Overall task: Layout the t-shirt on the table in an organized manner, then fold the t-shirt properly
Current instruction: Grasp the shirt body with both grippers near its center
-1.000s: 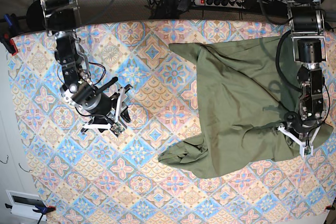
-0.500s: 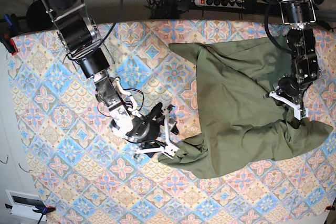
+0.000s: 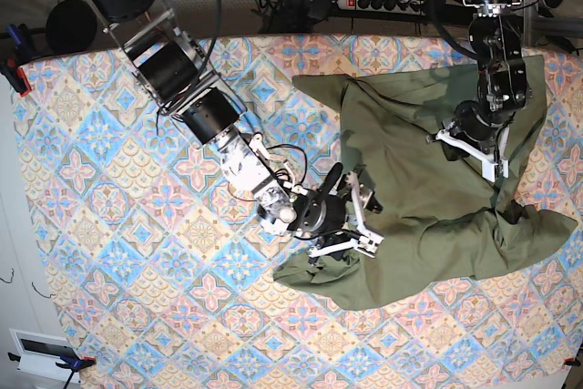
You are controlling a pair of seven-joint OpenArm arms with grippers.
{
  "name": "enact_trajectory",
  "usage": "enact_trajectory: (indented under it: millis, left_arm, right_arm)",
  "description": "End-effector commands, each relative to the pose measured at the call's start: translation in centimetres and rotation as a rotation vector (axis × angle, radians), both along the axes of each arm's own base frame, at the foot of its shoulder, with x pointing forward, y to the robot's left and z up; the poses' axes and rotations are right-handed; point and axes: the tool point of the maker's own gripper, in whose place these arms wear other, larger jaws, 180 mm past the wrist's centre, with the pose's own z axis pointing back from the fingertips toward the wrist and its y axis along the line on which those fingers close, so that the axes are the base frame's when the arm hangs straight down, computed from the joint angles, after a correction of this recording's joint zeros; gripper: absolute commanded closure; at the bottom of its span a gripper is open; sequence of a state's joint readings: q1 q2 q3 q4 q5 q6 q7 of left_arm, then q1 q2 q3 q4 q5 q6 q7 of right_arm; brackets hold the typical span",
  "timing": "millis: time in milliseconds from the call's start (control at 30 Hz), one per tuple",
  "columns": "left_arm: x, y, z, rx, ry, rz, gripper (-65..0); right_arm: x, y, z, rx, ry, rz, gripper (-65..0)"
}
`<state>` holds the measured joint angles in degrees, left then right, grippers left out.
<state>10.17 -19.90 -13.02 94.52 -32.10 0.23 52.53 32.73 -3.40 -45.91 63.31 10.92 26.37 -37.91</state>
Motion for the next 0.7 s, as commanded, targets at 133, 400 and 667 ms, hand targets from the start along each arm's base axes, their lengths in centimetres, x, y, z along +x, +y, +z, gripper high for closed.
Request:
enact_trajectory:
  millis: [133,400,667]
  left_arm:
    - [0.4,0.1,1.0,-0.020,-0.037,0.002,-12.3]
    - [1.6,-1.2,1.8,-0.100,-0.077,0.008,-12.7]
    - [9.3,-4.3,5.6,-0.136,-0.224,0.046,-12.8]
  right_arm:
    - [0.4,1.0,1.5,0.045,-0.021,-0.002,-34.2]
    - [0.3,0.6,0.1,0.067,0.036,-0.050,-34.2]
    - [3.6,-7.2,3.0,0.192,0.002,-0.289,-34.2]
